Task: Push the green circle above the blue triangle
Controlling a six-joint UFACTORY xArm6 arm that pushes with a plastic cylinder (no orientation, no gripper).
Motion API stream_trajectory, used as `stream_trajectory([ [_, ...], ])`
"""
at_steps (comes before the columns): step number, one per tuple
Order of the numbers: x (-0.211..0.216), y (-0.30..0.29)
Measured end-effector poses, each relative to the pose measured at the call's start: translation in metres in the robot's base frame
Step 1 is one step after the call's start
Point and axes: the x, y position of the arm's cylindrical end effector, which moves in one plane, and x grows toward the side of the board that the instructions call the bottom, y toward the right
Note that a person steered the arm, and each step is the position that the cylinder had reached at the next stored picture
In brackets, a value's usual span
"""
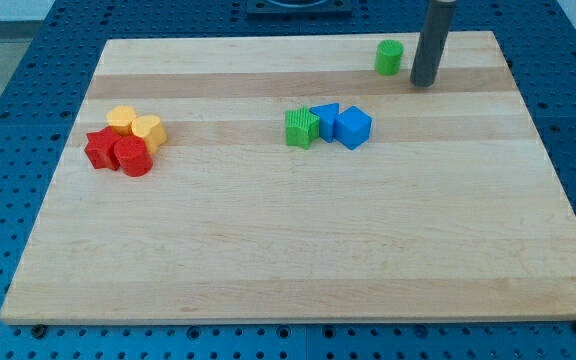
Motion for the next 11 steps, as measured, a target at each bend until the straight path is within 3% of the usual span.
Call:
stream_trajectory([
  [2, -0.051, 0.0],
  [3, -0.052, -0.031],
  [8, 0.037, -0.135],
  [9, 0.041, -0.149],
  [11, 0.039, -0.247],
])
